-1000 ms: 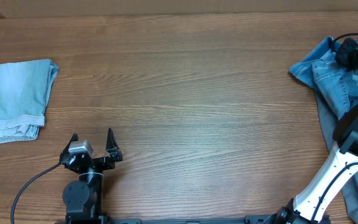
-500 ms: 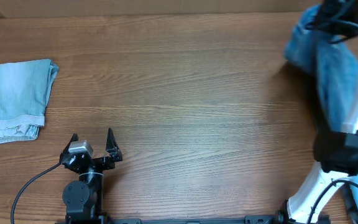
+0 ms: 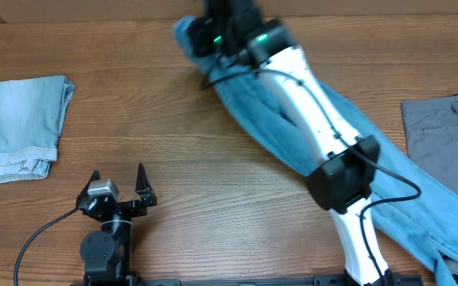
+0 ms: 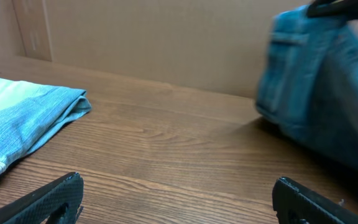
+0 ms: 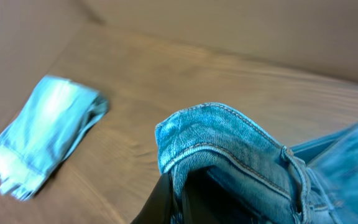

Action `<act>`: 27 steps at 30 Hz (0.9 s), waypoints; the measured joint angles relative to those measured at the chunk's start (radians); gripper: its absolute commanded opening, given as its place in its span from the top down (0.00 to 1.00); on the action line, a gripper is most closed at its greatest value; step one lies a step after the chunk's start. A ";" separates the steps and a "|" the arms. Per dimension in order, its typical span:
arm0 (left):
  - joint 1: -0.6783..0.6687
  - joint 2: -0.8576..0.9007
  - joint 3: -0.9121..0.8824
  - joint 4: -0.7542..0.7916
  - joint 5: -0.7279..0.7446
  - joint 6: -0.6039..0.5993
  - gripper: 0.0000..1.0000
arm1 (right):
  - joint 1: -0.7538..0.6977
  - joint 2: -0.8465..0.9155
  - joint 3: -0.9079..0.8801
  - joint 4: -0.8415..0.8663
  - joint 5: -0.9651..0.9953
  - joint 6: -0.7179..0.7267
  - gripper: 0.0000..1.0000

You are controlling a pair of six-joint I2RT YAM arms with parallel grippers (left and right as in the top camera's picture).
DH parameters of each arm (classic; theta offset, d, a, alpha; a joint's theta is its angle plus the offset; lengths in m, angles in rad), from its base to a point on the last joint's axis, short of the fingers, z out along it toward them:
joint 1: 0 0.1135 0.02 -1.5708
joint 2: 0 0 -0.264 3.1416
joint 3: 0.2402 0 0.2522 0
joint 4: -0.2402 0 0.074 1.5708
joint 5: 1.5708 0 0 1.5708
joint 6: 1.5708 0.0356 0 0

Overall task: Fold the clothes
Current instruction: 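Drag the jeans with the right gripper toward the table center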

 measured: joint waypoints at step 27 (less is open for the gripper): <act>0.000 0.000 0.000 0.000 0.000 0.000 0.00 | -0.450 -0.273 0.011 -0.880 0.188 0.062 0.96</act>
